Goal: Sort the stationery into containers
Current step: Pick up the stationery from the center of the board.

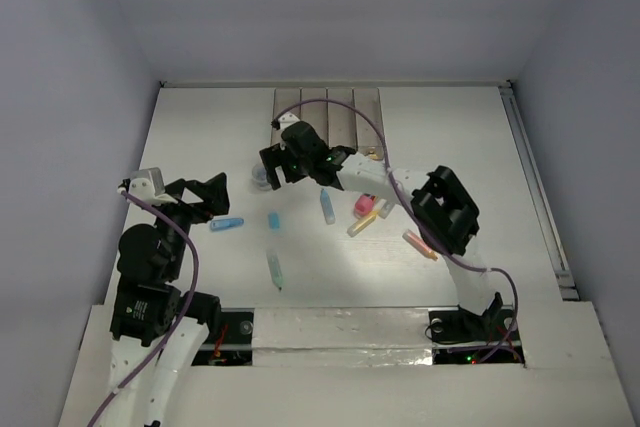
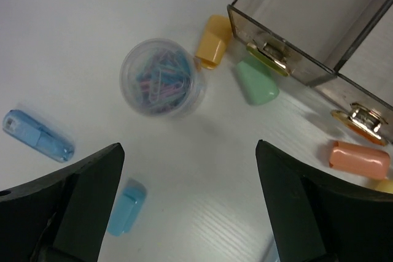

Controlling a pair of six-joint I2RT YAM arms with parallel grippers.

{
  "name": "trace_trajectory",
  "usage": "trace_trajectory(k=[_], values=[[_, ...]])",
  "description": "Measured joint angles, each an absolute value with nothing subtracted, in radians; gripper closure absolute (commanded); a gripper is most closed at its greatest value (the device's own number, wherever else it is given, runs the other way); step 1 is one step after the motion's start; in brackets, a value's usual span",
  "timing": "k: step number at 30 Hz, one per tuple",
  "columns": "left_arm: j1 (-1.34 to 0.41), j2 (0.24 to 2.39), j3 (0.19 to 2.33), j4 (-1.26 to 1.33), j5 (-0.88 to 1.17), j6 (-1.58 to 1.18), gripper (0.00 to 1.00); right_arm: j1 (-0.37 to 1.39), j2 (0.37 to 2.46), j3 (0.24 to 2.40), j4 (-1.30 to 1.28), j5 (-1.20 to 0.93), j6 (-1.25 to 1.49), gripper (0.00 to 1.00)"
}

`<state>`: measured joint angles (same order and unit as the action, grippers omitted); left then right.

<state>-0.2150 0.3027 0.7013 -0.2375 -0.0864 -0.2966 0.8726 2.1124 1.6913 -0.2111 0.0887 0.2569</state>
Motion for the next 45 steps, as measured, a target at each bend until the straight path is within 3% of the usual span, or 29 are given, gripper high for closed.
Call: trace_trajectory(k=[11,34,36,37,39,40,42,45], values=[[-0.215,0.303,0.699,-0.237,-0.080,-0.297,0.01,0.913,2.303,1.900,-0.255,0.097,0.213,0.05],[-0.230,0.298,0.694,-0.236,-0.041,-0.296,0.01,0.936,2.456,2.048,-0.226,0.179,0.135,0.12],[-0.230,0.298,0.694,-0.236,-0.037,-0.297,0.01,0.940,2.456,2.051,-0.221,0.184,0.132,0.16],[-0.230,0.298,0.694,-0.236,-0.035,-0.296,0.01,0.942,2.456,2.051,-0.217,0.188,0.129,0.24],[-0.230,0.298,0.694,-0.236,-0.033,-0.296,0.01,0.947,2.456,2.051,-0.215,0.191,0.125,0.26],[-0.230,0.298,0.694,-0.236,-0.031,-0.296,0.01,0.949,2.456,2.051,-0.215,0.195,0.123,0.40],[-0.230,0.298,0.694,-0.236,-0.029,-0.296,0.01,0.951,2.456,2.051,-0.215,0.200,0.120,0.56],[-0.230,0.298,0.694,-0.236,-0.027,-0.296,0.01,0.955,2.456,2.051,-0.216,0.206,0.117,0.59]])
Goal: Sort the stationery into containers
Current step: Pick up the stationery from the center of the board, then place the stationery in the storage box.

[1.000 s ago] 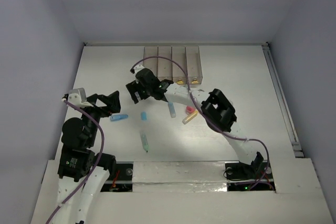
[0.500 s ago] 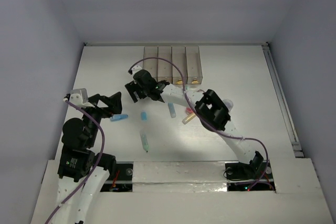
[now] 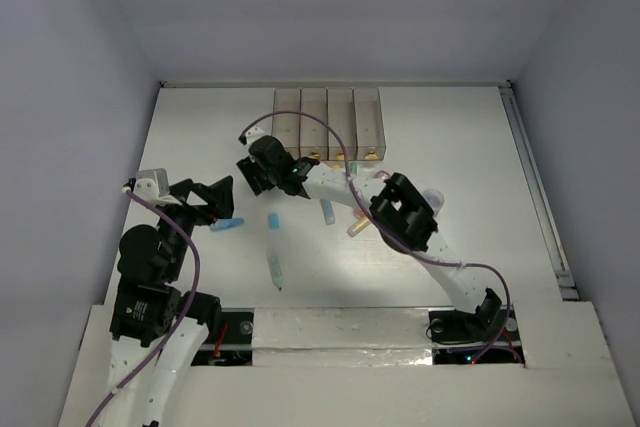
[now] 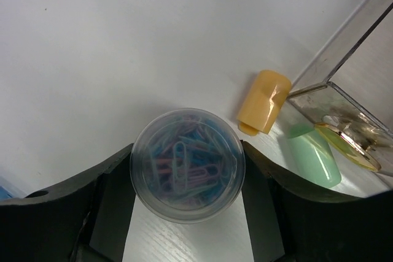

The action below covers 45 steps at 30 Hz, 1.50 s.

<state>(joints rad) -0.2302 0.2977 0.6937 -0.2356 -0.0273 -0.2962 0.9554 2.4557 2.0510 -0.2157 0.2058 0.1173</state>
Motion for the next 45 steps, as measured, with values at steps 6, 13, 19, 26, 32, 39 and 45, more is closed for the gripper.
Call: trace_trajectory(k=[6,13,19,26,32,39,45], values=[[-0.230,0.298,0.694,-0.236,-0.027,-0.296,0.01,0.960,2.396,1.976,-0.171,0.210,0.111,0.66],[-0.230,0.298,0.693,-0.235,-0.027,-0.296,0.01,0.906,2.165,1.924,-0.094,0.236,0.073,0.68],[-0.242,0.298,0.693,-0.235,-0.025,-0.296,0.01,0.695,2.083,1.985,-0.044,0.246,0.068,0.69],[-0.242,0.298,0.693,-0.235,-0.025,-0.296,0.01,0.469,2.196,2.102,-0.135,0.260,0.070,0.69],[-0.242,0.299,0.693,-0.235,-0.023,-0.295,0.01,0.400,2.299,2.153,-0.228,0.237,0.078,0.68],[-0.242,0.312,0.693,-0.230,-0.019,-0.293,0.01,0.377,2.354,2.153,-0.257,0.198,0.084,0.68],[-0.241,0.319,0.693,-0.229,-0.017,-0.293,0.01,0.369,2.393,2.156,-0.257,0.198,0.096,0.67]])
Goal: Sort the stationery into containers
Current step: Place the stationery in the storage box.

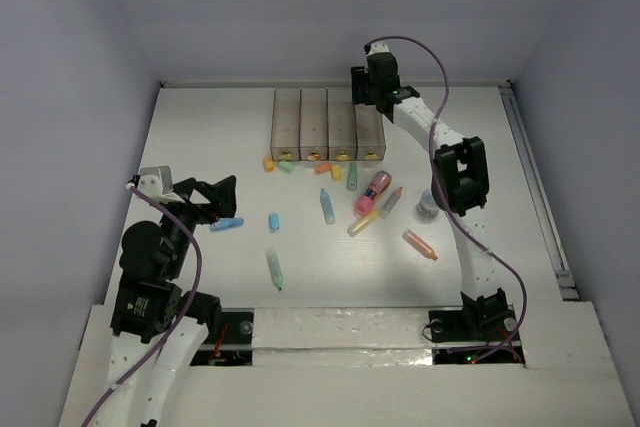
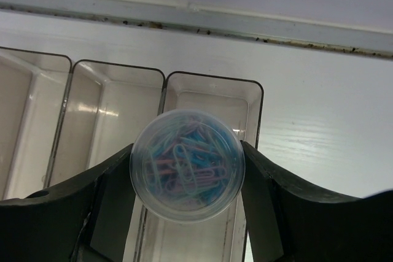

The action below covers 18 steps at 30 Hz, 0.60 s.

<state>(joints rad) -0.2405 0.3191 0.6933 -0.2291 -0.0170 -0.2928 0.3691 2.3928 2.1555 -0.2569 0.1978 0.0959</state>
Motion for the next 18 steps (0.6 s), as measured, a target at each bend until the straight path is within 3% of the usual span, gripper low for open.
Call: trace_trajectory(k=[3,5,6,7,9,13,18], values=[[-0.241,0.320,0.693,-0.229,-0.015,-0.293,0.01,0.362,2.399,2.154,-0.257,0.197,0.108,0.66],[-0.241,0.320,0.693,-0.229,-0.015,-0.293,0.01,0.356,2.399,2.154,-0.254,0.197,0.113,0.56],[-0.241,0.320,0.693,-0.229,-0.015,-0.293,0.01,0.354,2.399,2.154,-0.253,0.197,0.113,0.49],[-0.241,0.321,0.693,-0.229,-0.015,-0.293,0.01,0.353,2.399,2.154,-0.254,0.197,0.113,0.31],[-0.241,0.322,0.693,-0.229,-0.015,-0.293,0.01,0.351,2.399,2.154,-0.254,0.197,0.121,0.11],[-0.241,0.323,0.693,-0.229,-0.015,-0.293,0.01,0.347,2.399,2.154,-0.247,0.194,0.124,0.05],[-0.241,0.323,0.693,-0.229,-0.015,-0.293,0.01,0.347,2.399,2.154,-0.247,0.190,0.125,0.06]])
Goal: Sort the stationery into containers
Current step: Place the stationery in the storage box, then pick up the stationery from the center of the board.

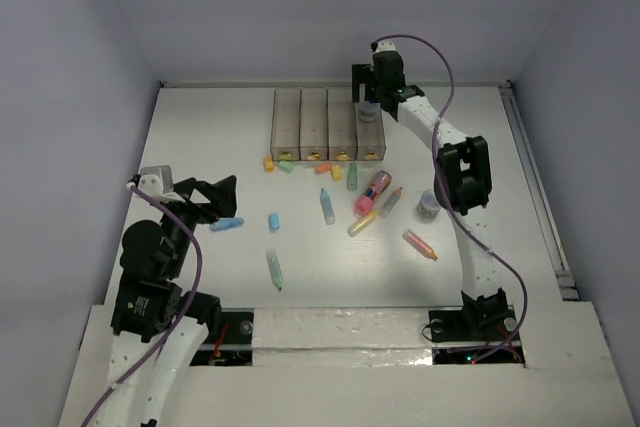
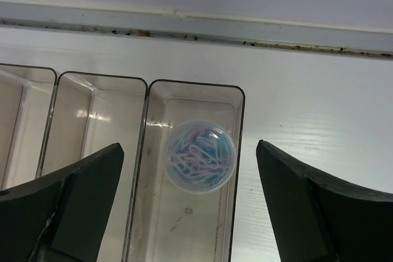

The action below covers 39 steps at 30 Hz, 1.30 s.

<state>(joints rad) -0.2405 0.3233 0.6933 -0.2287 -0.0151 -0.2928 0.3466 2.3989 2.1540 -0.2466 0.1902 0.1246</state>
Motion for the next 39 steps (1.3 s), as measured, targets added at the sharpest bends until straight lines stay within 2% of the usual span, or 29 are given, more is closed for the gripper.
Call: trace_trajectory(k=[3,5,6,9,10,11,14,19,28,31,39], values=[[-0.241,0.323,0.693,-0.229,-0.015,-0.293,0.01,0.347,2.383,2.127,-0.244,0.204,0.130,0.17],[-0.241,0.323,0.693,-0.229,-0.015,-0.293,0.01,0.347,2.314,2.013,-0.221,0.231,0.143,0.38],[-0.241,0.322,0.693,-0.229,-0.015,-0.293,0.01,0.347,2.264,1.936,-0.219,0.248,0.155,0.39],[-0.241,0.308,0.690,-0.228,-0.015,-0.293,0.01,0.346,2.049,1.623,-0.163,0.316,0.219,0.25],[-0.241,0.302,0.687,-0.229,-0.015,-0.293,0.01,0.346,1.976,1.526,-0.158,0.337,0.239,0.16],[-0.241,0.294,0.685,-0.229,-0.015,-0.293,0.01,0.346,1.887,1.406,-0.145,0.369,0.268,0.01],[-0.255,0.276,0.685,-0.228,-0.015,-0.293,0.01,0.345,1.694,1.176,-0.155,0.442,0.340,0.00],[-0.295,0.256,0.685,-0.229,-0.012,-0.292,0.01,0.340,1.559,0.989,-0.204,0.535,0.457,0.00],[-0.341,0.229,0.685,-0.228,-0.011,-0.292,0.01,0.340,1.531,0.907,-0.363,0.570,0.612,0.01],[-0.348,0.225,0.685,-0.228,-0.012,-0.292,0.01,0.340,1.491,0.873,-0.402,0.569,0.642,0.04],[-0.354,0.224,0.684,-0.228,-0.011,-0.292,0.01,0.340,1.423,0.842,-0.419,0.507,0.678,0.06]])
